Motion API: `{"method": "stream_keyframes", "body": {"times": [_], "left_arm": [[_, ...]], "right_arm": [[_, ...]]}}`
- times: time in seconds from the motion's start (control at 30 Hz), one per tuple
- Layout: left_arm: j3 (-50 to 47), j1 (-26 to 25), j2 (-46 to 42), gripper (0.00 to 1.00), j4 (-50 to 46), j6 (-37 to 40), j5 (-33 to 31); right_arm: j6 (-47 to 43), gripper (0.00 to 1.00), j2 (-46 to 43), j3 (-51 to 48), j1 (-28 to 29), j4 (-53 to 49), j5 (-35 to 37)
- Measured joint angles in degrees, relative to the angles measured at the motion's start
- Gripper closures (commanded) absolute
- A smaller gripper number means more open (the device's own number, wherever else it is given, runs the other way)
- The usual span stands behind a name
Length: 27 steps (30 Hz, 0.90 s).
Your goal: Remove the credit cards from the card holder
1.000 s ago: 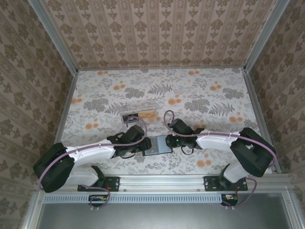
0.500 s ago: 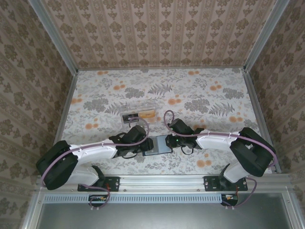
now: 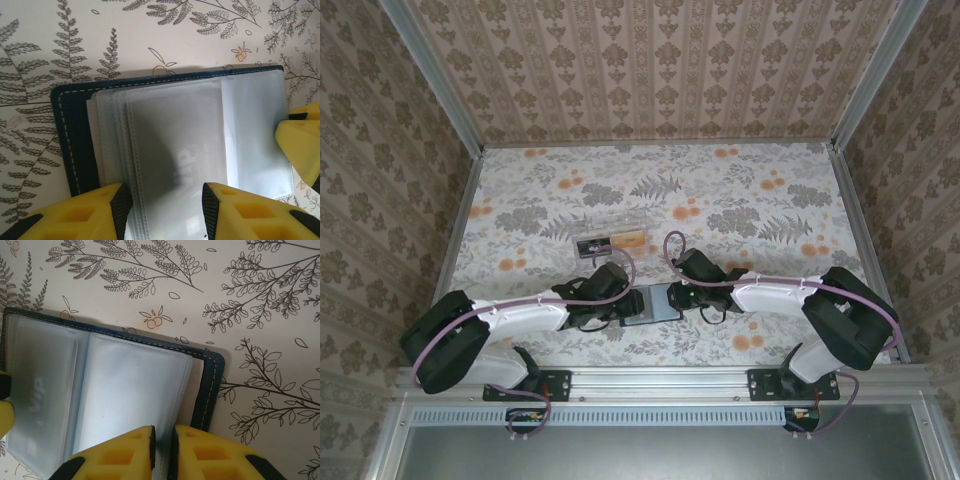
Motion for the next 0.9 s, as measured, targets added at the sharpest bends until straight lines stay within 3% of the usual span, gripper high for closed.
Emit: {"method": "stream_keyframes", "body": {"times": [0.17,0.37,0.67,0.9], "left_arm": [[0.2,-0.6,0.0,0.46,0.7,0.2,0.8],[0.2,-0.7,0.1,0.32,2.3,0.9,1.9],[0.2,-0.7,1.6,0.31,5.2,0.9,3.4],[0.4,-0.7,1.5,0.09,6.3,1.0,4.1]], "right_arm": [[0.0,0.79,0.0,0.0,0.0,0.0,0.0],[0.3,0.79,0.2,0.0,0.0,0.0,-0.1],[0.9,0.79,0.2,0.0,0.0,0.0,-0.1],[0.9,0.78,0.2,0.0,0.0,0.0,-0.1]]}}
